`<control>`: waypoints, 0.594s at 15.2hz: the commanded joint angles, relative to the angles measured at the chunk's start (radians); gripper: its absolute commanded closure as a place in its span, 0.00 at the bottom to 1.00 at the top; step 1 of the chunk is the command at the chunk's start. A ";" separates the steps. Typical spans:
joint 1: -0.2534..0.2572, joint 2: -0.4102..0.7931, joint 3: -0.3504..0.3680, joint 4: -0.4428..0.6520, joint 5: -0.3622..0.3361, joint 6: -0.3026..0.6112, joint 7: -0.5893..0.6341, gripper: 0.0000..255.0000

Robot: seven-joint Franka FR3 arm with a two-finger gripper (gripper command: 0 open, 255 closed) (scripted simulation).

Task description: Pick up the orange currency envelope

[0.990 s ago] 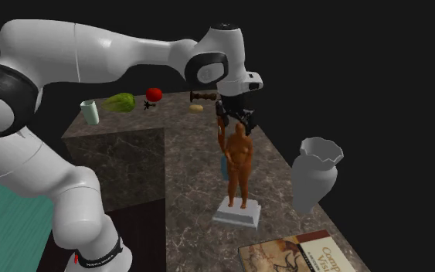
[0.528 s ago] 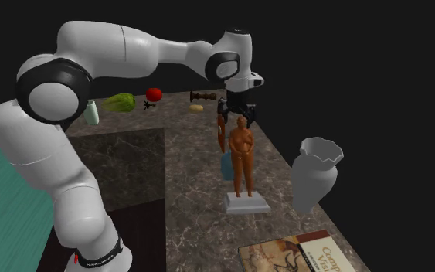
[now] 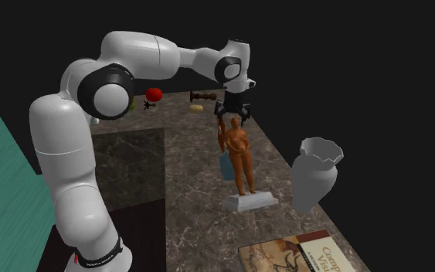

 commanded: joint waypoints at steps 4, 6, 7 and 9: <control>0.054 0.132 0.049 0.146 -0.038 -0.031 -0.078 0.00; 0.079 0.182 0.068 0.201 -0.057 -0.043 -0.108 0.00; 0.091 0.207 0.077 0.228 -0.066 -0.049 -0.123 0.00; 0.108 0.238 0.089 0.263 -0.079 -0.057 -0.142 0.00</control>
